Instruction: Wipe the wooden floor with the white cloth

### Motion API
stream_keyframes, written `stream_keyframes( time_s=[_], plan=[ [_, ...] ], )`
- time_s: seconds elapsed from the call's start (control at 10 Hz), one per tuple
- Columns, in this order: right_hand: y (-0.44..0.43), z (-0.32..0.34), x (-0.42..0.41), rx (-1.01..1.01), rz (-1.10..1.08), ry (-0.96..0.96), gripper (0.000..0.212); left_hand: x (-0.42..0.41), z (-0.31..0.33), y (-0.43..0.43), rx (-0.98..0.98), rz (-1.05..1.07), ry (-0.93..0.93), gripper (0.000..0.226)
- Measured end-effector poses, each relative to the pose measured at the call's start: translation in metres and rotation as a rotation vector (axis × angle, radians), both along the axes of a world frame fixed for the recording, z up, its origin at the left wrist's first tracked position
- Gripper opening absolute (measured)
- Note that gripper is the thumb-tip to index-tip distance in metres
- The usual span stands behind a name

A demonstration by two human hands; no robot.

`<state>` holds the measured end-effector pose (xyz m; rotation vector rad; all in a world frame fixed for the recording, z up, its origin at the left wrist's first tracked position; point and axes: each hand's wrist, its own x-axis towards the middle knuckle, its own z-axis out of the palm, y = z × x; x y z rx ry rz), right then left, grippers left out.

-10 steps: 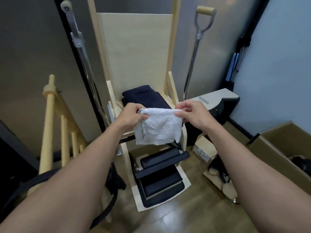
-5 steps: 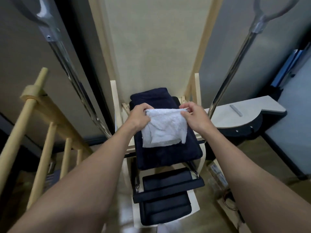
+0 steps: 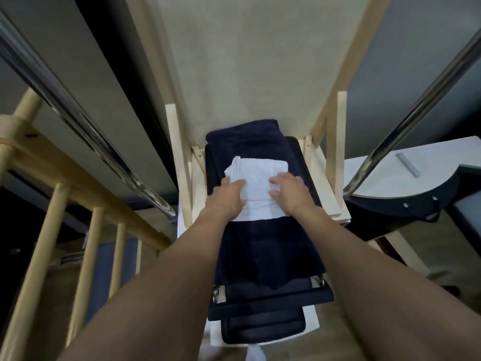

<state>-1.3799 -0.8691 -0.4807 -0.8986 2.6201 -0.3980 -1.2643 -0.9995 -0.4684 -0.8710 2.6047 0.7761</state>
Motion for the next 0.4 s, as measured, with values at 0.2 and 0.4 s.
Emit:
stream_keyframes(
  time_s=[0.2,0.4],
  plan=[
    [0.007,0.024,0.010,-0.034,0.011,-0.072,0.041,-0.001,0.024,0.007,-0.062,0.026,-0.059,0.045],
    [0.019,0.112,0.039,-0.597,-0.123,-0.257,0.019,0.006,0.108,0.010,0.165,0.138,0.375,0.027]
  ],
)
